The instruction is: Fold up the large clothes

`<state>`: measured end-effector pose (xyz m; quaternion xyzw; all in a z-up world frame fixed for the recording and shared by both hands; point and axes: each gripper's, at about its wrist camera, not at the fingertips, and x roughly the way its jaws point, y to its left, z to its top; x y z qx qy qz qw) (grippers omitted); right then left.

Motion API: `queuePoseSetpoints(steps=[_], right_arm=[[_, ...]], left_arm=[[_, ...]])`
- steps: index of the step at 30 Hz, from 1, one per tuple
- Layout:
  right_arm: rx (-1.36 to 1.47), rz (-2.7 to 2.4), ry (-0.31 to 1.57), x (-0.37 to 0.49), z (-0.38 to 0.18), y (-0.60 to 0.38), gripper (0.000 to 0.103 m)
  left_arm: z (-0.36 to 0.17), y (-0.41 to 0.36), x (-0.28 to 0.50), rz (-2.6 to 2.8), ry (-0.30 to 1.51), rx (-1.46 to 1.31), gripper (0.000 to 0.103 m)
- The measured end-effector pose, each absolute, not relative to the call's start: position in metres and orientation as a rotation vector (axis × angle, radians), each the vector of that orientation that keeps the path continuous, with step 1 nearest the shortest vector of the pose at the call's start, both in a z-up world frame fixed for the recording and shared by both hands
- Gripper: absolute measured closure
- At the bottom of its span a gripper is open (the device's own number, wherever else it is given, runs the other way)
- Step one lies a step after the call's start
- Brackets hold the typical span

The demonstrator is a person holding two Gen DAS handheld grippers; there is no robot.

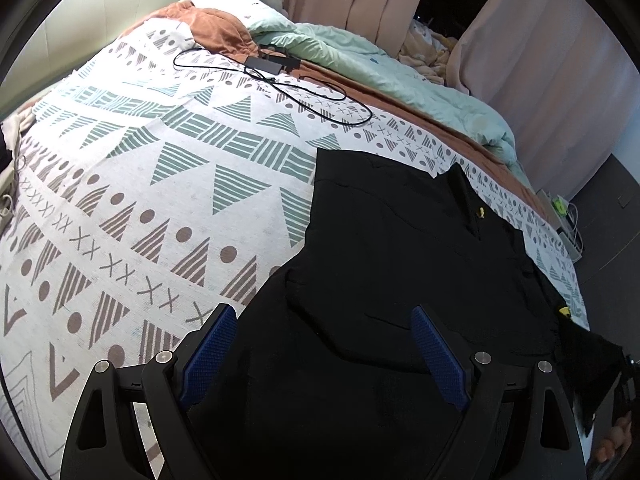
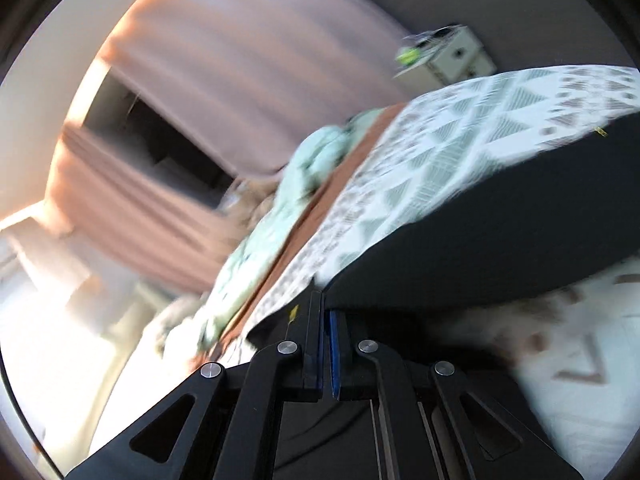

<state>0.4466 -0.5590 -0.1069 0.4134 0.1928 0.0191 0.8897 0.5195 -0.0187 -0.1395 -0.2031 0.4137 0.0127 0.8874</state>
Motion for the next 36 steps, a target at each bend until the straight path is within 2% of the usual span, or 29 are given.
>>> queuePoseSetpoints(steps=[9,13,14,16,17,18,19,23,30,36], right_arm=[[0.775,0.068,0.682,0.509,-0.148,-0.489,0.099],[0.828,0.006,0.843,0.52,-0.182,-0.484,0.095],[0.857,0.011,0.852,0.519,-0.185,-0.487,0.09],[0.88,0.02,0.827,0.506,-0.181,-0.492,0.073],[0.882,0.012,0.793,0.498,-0.174,-0.498,0.05],[0.88,-0.002,0.763,0.491,-0.168,-0.501,0.033],[0.879,-0.017,0.728,0.482,-0.161,-0.505,0.03],[0.945,-0.094,0.666,0.448,-0.156,-0.532,0.03],[1.14,-0.294,0.611,0.399,-0.184,-0.592,0.03],[1.184,-0.398,0.584,0.386,-0.2,-0.623,0.03]], left_arm=[[-0.132,-0.006,0.518,0.014,0.842,-0.49,0.013],[-0.129,0.001,0.517,0.014,0.833,-0.526,0.013],[-0.129,0.002,0.517,0.014,0.83,-0.535,0.013],[-0.128,0.004,0.516,0.014,0.826,-0.552,0.013],[-0.128,0.005,0.515,0.012,0.825,-0.557,0.013],[-0.128,0.005,0.515,0.009,0.825,-0.56,0.013],[-0.128,0.004,0.515,0.007,0.826,-0.56,0.013],[-0.128,-0.002,0.514,-0.003,0.829,-0.549,0.013],[-0.13,-0.005,0.515,0.004,0.835,-0.529,0.013],[-0.133,-0.005,0.517,0.019,0.84,-0.52,0.013]])
